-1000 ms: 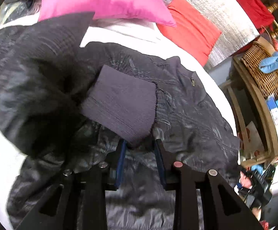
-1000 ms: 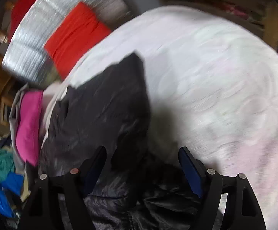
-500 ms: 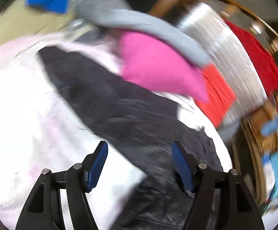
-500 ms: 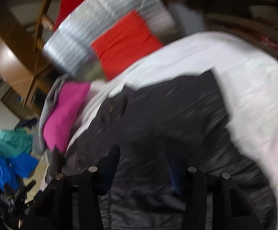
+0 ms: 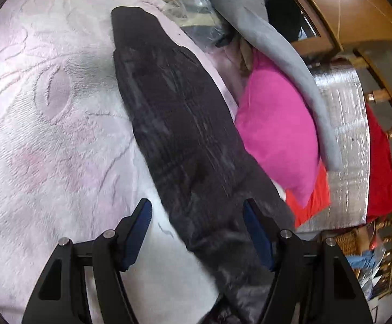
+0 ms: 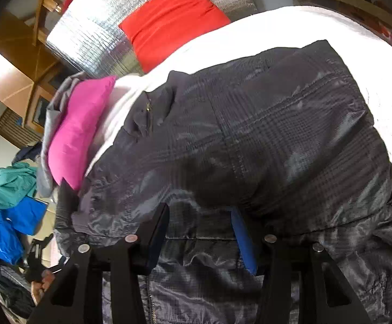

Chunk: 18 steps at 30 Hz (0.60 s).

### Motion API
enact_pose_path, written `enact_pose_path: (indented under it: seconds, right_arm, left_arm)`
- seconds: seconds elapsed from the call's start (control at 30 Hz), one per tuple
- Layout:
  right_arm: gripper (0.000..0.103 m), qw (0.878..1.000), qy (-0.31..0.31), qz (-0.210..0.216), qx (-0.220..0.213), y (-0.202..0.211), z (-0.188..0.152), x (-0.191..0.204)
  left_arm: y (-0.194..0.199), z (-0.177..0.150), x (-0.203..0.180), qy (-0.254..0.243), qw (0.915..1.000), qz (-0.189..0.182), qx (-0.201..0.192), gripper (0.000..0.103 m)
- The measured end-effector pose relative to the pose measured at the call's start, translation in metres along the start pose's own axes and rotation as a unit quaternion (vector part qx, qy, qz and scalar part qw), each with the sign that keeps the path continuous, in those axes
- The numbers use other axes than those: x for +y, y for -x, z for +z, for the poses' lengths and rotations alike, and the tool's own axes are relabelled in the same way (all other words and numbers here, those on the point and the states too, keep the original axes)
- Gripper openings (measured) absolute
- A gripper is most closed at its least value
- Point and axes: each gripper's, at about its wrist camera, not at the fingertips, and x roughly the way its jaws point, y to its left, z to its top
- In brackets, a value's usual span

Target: Fold large clothes

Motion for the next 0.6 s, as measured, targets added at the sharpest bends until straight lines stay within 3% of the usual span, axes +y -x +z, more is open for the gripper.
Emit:
enact_pose_path:
  seconds: [0.17, 0.4, 0.5, 0.6]
  right_arm:
    - [0.052, 1.000, -0.004, -0.004, -0.015, 0.009, 0.005, -0.009]
    - [0.052, 0.999, -0.010, -0.011, -0.032, 0.018, 0.012, -0.021]
    - [0.052, 0.999, -0.017, -0.012, -0.041, 0.024, 0.015, -0.026]
    - [0.052, 0.998, -0.031, -0.007, -0.051, 0.032, 0.018, -0.032]
  left_arm:
    - [-0.012, 0.009, 0.000, -0.004, 0.9998, -0.006, -0.017, 0.054]
    - [-0.021, 0.010, -0.011, -0.029, 0.9988, 0.015, -0.035, 0.016]
    - [-0.012, 0.003, -0.034, -0.065, 0.9965, 0.014, -0.051, 0.011]
    - [0.001, -0.015, -0.077, -0.144, 0.9872, -0.006, -0.069, 0.008]
